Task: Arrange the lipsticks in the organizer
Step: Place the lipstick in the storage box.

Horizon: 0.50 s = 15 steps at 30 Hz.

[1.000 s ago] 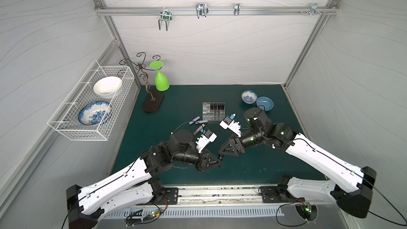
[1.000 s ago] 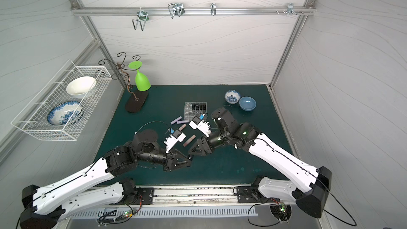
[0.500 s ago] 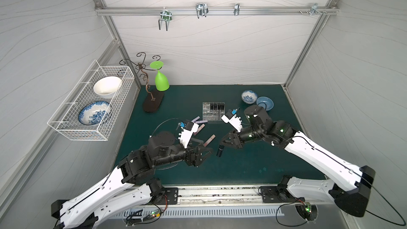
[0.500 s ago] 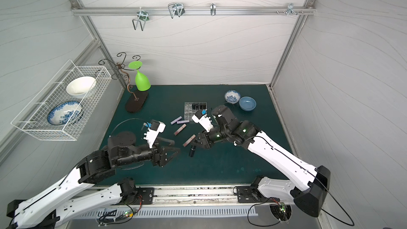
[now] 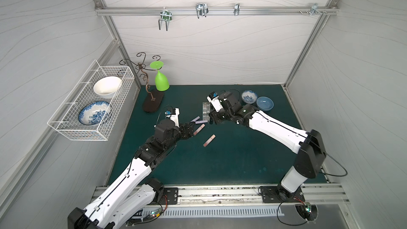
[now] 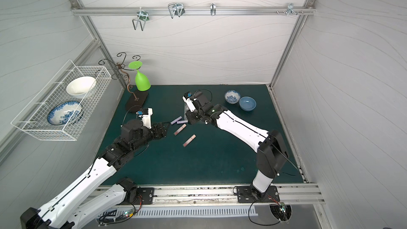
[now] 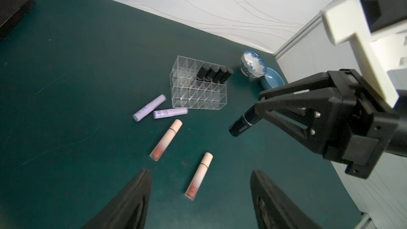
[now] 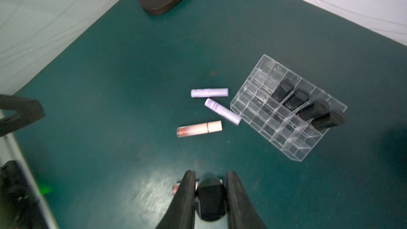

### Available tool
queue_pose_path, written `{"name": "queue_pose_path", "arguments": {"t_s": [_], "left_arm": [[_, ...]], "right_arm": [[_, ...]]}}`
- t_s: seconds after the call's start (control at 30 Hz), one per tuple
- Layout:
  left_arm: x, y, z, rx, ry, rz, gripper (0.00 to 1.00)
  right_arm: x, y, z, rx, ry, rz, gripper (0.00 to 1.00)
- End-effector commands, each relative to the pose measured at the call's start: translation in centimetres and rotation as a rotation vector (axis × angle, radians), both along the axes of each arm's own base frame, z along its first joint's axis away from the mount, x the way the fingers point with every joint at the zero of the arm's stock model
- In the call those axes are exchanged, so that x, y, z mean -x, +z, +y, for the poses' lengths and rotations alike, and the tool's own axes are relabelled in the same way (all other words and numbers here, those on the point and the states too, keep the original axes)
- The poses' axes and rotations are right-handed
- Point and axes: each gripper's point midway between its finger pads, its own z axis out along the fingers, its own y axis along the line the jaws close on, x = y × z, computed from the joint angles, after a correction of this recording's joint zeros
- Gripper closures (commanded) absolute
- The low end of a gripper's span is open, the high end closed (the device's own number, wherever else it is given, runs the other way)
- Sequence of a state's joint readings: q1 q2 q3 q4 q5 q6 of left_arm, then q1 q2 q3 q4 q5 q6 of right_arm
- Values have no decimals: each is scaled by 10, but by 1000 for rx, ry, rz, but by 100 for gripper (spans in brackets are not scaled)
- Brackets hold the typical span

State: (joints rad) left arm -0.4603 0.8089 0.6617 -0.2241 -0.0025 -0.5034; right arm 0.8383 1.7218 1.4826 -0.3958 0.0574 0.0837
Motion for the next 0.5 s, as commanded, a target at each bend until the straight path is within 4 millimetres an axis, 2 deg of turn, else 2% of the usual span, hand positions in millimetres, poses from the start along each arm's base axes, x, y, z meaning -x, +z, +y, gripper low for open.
{"name": "queue_pose_path", "arguments": {"t_s": [0.0,0.23,0.47], "left_arm": [[-11,37,-2,107,-7,-144,24],[-3,-5,-6,111,-34,-75,24],[-3,-11,-17,143,-82,-46,24]], "right_arm": [[-40,10,10,9,-44,-125,77],[-87,-7,29,59,-50,-162,76],[-110,-23,28,116,-66,-195,76]]}}
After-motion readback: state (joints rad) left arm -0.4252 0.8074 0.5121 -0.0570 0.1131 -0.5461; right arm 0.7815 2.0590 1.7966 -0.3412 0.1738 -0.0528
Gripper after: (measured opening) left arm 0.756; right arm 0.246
